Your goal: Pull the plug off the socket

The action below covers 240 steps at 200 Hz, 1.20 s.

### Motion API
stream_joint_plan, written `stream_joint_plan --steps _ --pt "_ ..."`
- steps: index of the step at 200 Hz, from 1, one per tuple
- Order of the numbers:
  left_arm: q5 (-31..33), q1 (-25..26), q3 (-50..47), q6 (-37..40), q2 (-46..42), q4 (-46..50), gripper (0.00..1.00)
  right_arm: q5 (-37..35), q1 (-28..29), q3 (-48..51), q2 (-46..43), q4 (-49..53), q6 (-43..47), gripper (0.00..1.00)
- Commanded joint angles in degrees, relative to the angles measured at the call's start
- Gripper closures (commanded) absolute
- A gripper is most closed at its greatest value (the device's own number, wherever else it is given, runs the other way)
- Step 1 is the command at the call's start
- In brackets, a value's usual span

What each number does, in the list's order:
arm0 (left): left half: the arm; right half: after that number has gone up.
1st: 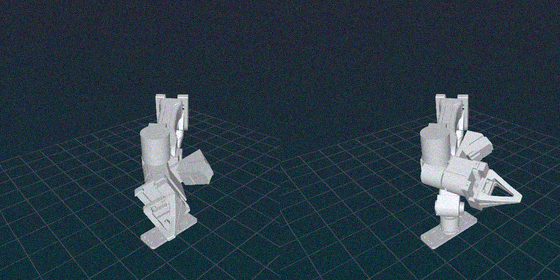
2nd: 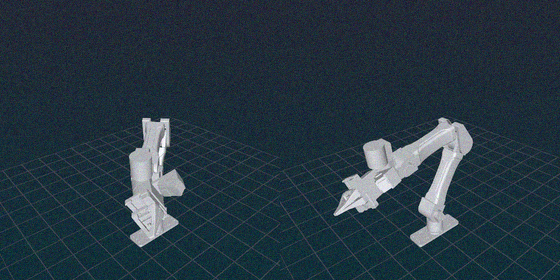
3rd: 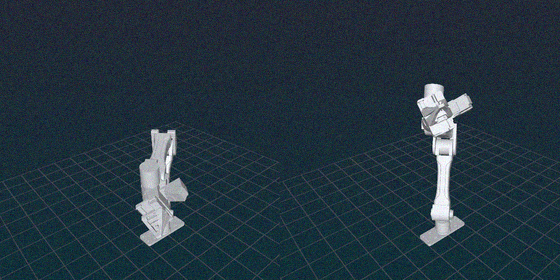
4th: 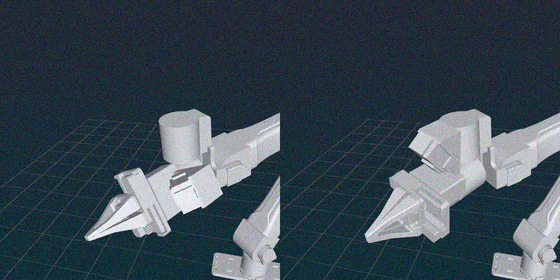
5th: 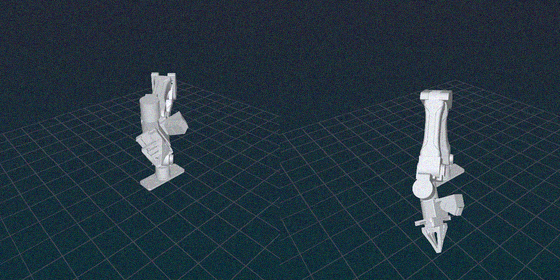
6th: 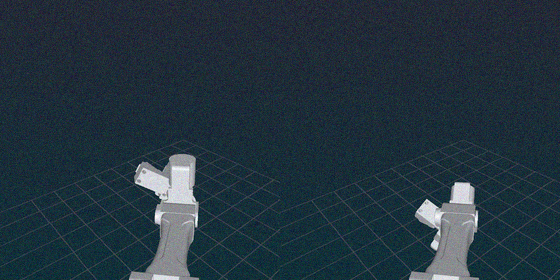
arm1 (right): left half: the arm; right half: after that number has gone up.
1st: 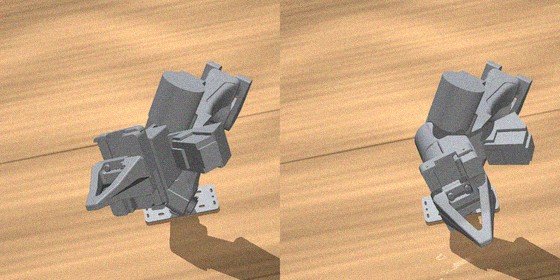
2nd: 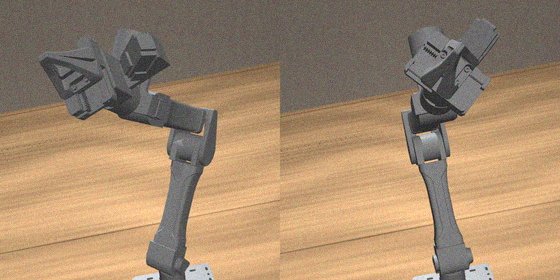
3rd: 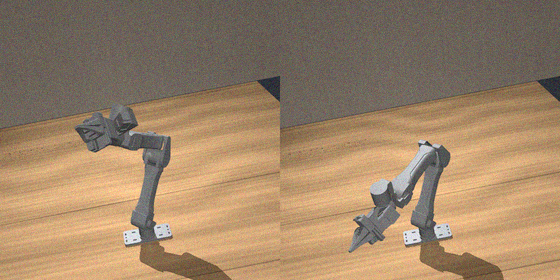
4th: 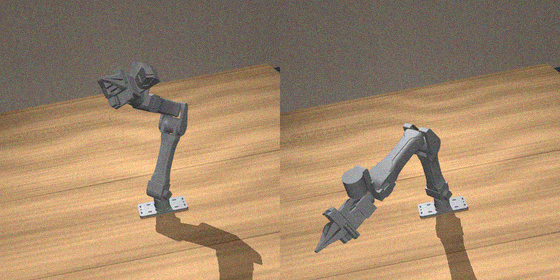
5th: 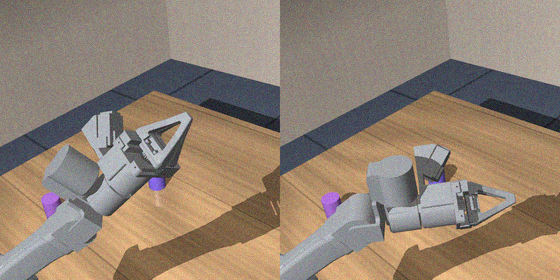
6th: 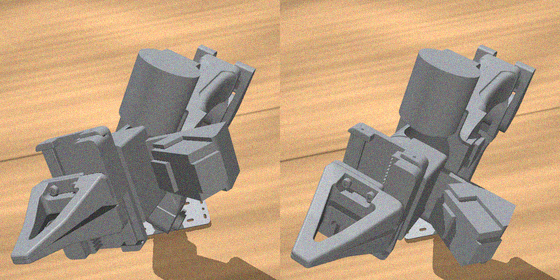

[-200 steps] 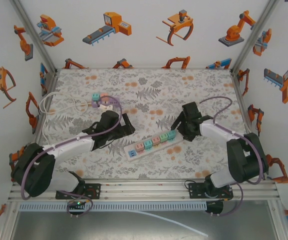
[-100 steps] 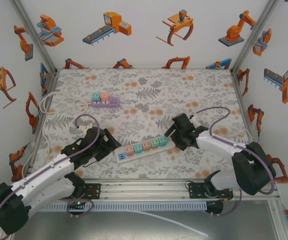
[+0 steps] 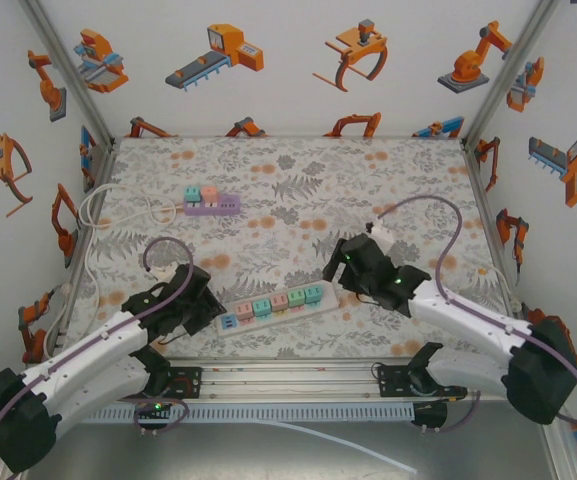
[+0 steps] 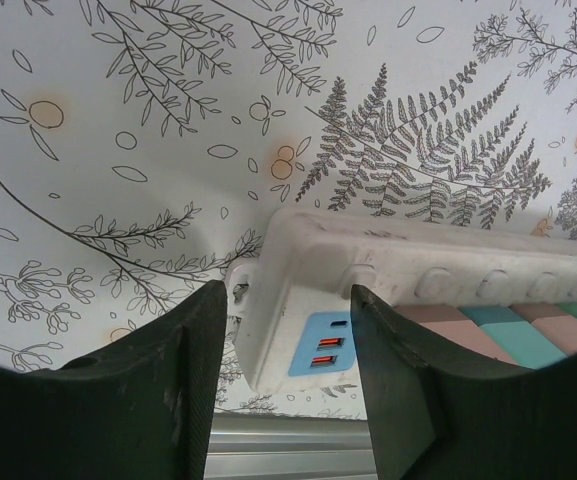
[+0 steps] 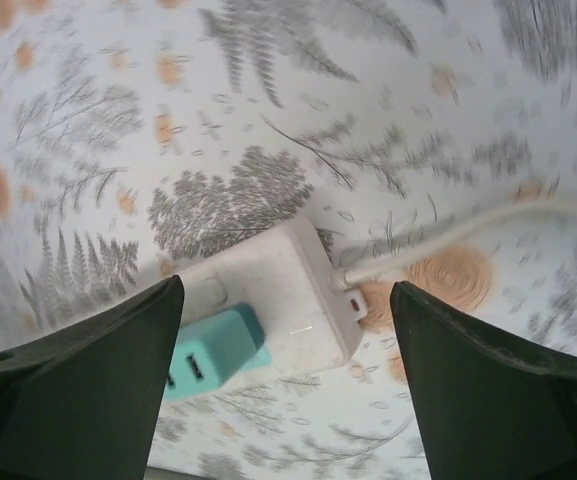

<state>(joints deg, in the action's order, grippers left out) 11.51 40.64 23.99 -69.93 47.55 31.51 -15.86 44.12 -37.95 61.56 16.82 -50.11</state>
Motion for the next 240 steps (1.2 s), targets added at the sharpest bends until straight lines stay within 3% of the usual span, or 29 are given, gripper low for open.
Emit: stream_joint_plan --steps 1,42,51,91,154,196,240 --pt "-0.66 -0.46 0.51 2.12 0.09 0.43 0.49 4.89 0.16 -3.09 -5.45 -2.42 39.51 0.22" --pt "-0.5 -0.51 1.54 4.32 -0.39 3.09 0.47 27.64 0.14 1.3 -12.11 -0.3 86.46 0.22" --pt "-0.67 -0.65 1.74 4.69 -0.66 3.56 0.46 31.77 0.18 1.38 -11.62 1.39 91.98 0.22" --pt "-2.34 -0.65 3.55 8.15 0.1 6.19 0.42 40.1 0.18 -3.4 0.72 3.94 96.32 0.24" --pt "-6.24 -0.65 4.63 11.82 4.42 5.32 0.4 45.79 0.18 -6.71 15.31 -3.67 97.92 0.35" --pt "-7.11 -0.59 2.83 12.12 5.87 3.08 0.45 46.89 0.09 -8.28 18.68 -3.56 98.42 0.52" --pt "-7.0 -0.57 2.39 14.71 9.27 3.11 0.53 47.91 -0.16 -9.47 18.68 -2.2 98.62 0.63"
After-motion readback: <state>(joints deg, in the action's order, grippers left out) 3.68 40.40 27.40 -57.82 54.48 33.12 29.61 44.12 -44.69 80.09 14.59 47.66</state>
